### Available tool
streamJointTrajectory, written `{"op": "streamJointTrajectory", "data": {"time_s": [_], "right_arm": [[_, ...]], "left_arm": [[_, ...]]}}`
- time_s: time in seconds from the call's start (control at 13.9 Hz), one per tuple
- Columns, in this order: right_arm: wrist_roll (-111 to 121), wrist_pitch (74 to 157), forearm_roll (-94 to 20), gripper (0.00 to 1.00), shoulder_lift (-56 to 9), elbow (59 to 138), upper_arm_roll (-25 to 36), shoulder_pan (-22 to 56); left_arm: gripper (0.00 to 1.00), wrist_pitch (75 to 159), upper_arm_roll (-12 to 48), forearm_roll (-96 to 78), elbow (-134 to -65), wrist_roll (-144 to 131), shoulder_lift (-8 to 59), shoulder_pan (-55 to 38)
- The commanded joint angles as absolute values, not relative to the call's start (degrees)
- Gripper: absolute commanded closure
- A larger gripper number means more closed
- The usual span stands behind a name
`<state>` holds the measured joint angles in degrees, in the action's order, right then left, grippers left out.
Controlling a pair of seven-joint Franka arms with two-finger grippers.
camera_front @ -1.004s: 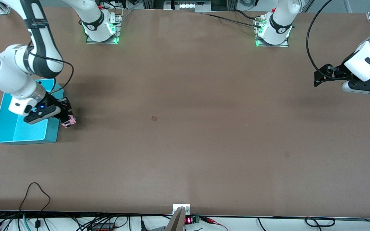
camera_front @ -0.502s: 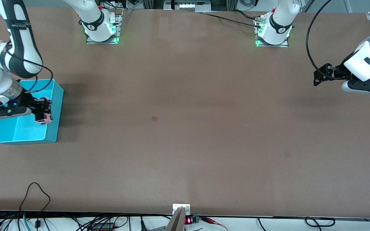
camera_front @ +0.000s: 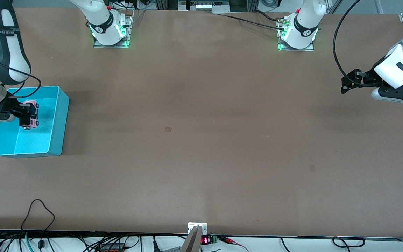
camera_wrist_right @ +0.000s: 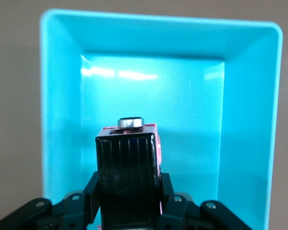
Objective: Wind and store pink jeep toy
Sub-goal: 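Lower the jeep into the blue bin and open the right gripper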
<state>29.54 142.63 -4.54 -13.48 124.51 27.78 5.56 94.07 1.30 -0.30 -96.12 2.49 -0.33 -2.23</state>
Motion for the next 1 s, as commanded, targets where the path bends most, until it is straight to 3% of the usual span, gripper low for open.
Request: {"op": "streamJointTrajectory", "data": {"time_s": [0.0, 0.72, 0.93], "right_arm": [[30.3, 145.1, -4.7, 1.00, -16.3, 124.4, 27.2, 4.4], [37.6, 148.3, -15.3, 0.97, -23.7, 124.6, 27.1, 2.4], [37.5, 148.3, -15.4, 0.38, -23.6, 124.5, 27.1, 2.5]], "left_arm": [[0.00, 93.3, 1.2, -0.4, -95.0, 3.5, -0.3, -2.5], [0.00, 95.4, 1.1, -0.5, -94.8, 3.5, 1.0, -2.3], [0.00, 95.4, 1.1, -0.6, -94.8, 3.5, 1.0, -2.4]]}}
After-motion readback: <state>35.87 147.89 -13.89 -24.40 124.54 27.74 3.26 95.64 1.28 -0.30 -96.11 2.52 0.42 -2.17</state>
